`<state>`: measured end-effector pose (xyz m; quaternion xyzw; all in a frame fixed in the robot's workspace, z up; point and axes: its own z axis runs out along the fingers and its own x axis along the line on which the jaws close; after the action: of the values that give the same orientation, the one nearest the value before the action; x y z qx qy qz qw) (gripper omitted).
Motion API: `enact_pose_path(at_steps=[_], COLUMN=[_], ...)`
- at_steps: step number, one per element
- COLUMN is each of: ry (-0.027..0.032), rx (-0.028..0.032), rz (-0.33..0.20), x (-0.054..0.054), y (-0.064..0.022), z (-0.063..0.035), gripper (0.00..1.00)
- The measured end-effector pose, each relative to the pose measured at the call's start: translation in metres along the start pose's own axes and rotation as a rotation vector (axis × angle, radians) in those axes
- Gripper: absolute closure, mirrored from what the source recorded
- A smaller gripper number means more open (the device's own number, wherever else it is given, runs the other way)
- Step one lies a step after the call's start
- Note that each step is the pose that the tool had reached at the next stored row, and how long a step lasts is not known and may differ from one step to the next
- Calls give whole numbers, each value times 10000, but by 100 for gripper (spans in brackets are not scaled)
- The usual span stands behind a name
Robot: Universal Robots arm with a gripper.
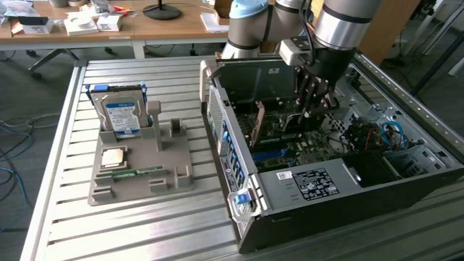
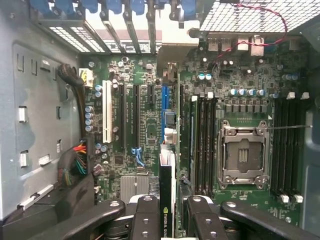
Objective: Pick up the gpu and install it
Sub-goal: 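Insert the gpu into the slot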
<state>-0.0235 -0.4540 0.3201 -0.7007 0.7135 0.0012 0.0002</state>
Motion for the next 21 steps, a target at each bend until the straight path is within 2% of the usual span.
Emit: enact_pose_path(at_steps=[12,21], ry=[0,2], rx=[1,1], rz=[18,83], x=[10,11], y=[86,104], z=[55,127], gripper=[74,74])
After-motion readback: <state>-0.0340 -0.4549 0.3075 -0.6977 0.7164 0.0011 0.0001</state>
